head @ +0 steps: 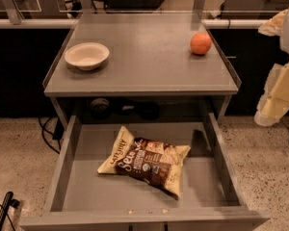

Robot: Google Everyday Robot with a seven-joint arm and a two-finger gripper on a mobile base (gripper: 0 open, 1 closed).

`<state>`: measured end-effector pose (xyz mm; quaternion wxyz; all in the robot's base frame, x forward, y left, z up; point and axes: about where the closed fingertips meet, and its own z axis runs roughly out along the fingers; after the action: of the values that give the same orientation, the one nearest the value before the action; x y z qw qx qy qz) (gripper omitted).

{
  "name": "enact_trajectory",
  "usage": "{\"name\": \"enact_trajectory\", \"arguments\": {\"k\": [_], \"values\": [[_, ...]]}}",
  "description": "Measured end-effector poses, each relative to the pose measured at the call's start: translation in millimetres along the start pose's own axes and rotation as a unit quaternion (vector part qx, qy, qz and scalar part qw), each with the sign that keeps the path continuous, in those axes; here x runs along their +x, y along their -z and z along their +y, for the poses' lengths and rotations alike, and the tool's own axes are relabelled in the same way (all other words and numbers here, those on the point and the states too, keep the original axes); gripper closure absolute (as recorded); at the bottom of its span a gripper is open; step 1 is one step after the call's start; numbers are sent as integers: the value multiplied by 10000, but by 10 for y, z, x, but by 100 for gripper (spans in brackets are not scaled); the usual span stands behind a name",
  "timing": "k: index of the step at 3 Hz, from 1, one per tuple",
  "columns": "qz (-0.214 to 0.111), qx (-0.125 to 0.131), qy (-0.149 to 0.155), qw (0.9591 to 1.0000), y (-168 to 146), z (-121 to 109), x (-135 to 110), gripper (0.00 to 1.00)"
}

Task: Pick brown chip bag from top drawer and place on counter

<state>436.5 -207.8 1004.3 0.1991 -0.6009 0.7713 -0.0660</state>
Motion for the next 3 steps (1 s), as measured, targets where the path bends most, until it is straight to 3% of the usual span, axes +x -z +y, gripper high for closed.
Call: {"name": "enact_trajectory", "arguments": {"k": [2,3], "values": [[-59,-83,-53,9999,-41,52,-17,0],[-304,-367,-149,9988,-183,181,-67,0]]}}
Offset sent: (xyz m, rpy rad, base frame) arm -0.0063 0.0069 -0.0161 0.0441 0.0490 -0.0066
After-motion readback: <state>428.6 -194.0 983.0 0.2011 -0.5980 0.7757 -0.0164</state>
